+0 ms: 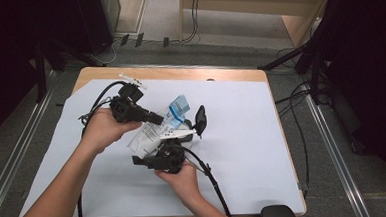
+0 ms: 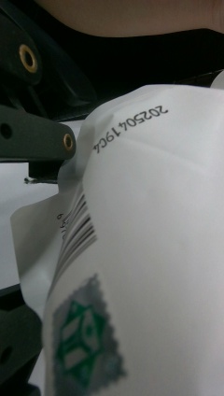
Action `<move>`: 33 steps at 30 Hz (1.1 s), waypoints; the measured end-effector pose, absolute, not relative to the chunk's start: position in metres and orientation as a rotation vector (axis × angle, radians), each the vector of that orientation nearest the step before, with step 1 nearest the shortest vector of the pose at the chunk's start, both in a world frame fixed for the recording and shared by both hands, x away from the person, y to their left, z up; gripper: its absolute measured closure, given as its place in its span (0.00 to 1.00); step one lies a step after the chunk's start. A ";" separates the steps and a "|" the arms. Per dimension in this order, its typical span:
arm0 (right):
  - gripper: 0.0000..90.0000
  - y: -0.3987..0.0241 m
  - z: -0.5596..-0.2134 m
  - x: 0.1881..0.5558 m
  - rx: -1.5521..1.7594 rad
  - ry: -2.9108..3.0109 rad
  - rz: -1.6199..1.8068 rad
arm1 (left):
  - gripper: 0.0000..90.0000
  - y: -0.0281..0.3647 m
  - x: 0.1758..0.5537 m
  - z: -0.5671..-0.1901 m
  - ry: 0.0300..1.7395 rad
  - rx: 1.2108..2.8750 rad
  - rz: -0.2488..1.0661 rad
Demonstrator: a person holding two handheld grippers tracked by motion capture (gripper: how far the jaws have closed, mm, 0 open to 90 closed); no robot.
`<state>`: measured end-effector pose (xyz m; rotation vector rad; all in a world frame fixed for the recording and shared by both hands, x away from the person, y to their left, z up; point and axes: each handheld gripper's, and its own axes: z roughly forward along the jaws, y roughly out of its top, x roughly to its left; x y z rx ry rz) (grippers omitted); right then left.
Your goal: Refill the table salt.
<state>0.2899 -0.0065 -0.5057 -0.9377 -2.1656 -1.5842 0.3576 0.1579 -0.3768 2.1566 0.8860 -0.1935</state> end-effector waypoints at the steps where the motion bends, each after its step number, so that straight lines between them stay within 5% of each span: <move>1: 0.68 -0.007 -0.506 0.290 -0.942 -2.168 -1.583 | 0.97 0.158 0.357 -0.377 0.881 2.154 -0.190; 33: 0.68 -0.021 -0.512 0.288 -1.002 -2.340 -1.597 | 0.97 0.173 0.343 -0.371 0.798 2.184 -0.187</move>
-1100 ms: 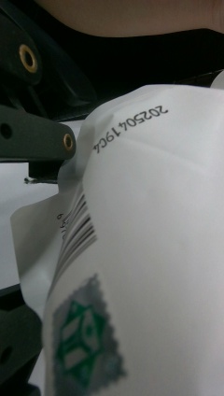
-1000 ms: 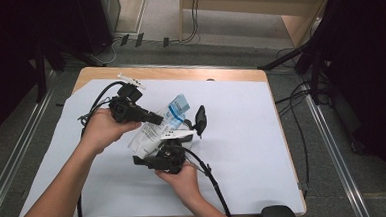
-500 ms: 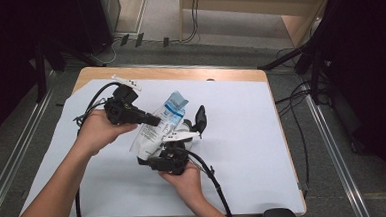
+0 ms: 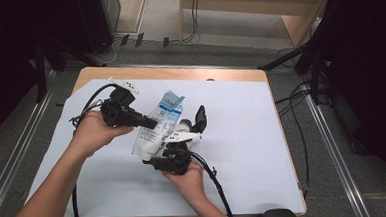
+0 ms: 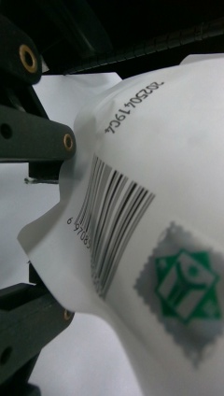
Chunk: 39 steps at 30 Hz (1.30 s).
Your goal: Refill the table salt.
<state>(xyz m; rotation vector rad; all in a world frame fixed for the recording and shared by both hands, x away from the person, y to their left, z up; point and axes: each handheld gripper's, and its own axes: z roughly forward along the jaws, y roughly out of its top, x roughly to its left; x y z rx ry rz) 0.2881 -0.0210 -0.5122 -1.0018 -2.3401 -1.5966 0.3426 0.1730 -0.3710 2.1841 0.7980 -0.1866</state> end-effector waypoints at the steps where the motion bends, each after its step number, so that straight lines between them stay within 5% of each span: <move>1: 0.68 -0.021 -0.512 0.288 -1.005 -2.338 -1.595 | 0.97 0.173 0.343 -0.371 0.796 2.181 -0.191; 39: 0.67 -0.040 -0.506 0.291 -1.043 -2.300 -1.604 | 1.00 0.197 0.327 -0.365 0.715 2.094 -0.122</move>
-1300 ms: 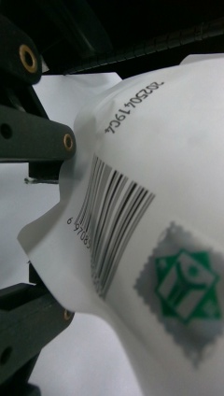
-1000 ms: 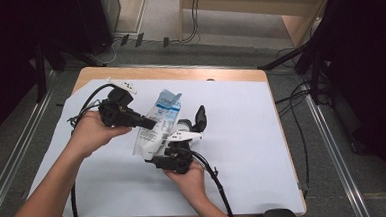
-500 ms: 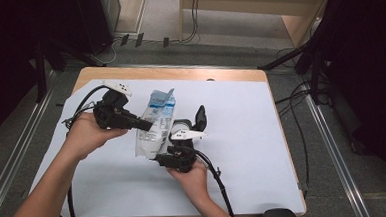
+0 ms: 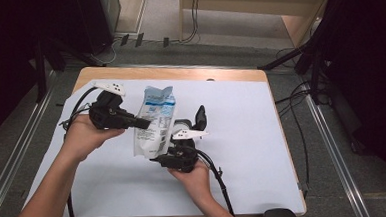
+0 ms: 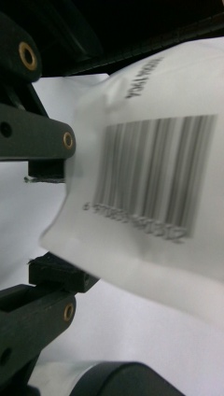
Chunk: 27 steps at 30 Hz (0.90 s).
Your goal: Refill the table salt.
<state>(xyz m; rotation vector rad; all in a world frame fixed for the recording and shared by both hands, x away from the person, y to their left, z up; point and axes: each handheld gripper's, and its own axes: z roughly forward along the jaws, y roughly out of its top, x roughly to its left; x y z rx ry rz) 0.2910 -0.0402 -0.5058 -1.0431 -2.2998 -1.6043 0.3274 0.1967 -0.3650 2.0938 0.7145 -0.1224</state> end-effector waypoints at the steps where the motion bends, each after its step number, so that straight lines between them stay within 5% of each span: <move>1: 0.67 -0.041 -0.505 0.290 -1.041 -2.307 -1.600 | 1.00 0.198 0.327 -0.364 0.716 2.087 -0.118; 27: 0.66 -0.092 -0.481 0.281 -0.937 -2.479 -1.596 | 1.00 0.239 0.359 -0.396 0.925 2.038 0.038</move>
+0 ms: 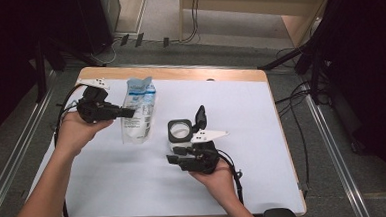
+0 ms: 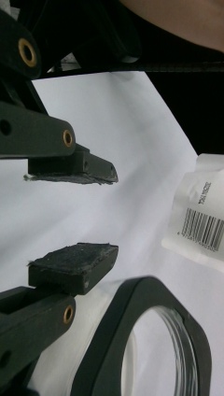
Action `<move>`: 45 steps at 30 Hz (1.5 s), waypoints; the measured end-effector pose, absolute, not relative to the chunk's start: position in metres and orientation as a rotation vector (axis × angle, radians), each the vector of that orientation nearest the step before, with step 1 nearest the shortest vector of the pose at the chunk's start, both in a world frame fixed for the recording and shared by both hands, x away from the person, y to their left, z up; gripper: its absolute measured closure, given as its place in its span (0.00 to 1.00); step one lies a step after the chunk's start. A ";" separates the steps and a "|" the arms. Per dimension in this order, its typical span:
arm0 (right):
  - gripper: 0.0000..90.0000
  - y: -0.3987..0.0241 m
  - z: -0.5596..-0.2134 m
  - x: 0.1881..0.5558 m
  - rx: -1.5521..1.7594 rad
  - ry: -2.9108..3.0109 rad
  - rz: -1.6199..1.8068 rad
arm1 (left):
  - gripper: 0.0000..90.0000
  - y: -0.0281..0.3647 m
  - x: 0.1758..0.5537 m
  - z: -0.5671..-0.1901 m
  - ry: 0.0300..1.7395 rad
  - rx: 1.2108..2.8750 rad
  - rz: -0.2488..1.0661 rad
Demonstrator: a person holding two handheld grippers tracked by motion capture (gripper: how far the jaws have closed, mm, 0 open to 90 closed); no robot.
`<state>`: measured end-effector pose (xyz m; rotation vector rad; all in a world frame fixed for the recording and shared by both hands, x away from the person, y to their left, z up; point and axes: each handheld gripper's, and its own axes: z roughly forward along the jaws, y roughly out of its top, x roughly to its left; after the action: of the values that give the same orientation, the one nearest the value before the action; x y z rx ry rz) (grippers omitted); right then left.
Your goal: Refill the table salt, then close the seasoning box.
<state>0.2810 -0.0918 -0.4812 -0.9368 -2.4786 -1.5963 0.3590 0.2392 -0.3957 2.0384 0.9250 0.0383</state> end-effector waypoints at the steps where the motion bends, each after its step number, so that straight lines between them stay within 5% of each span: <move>1: 0.66 -0.093 -0.481 0.281 -0.940 -2.482 -1.594 | 1.00 0.241 0.361 -0.397 0.933 2.035 0.040; 22: 0.66 -0.118 -0.485 0.291 -0.997 -2.498 -1.531 | 1.00 0.263 0.393 -0.430 1.063 2.036 0.130; 45: 0.66 -0.126 -0.484 0.295 -1.028 -2.503 -1.535 | 0.98 0.279 0.358 -0.448 1.036 1.998 0.120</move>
<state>0.2949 -0.1257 -0.4837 -1.0282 -2.5030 -1.5350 0.3579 0.2794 -0.4484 1.9984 1.0358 0.1196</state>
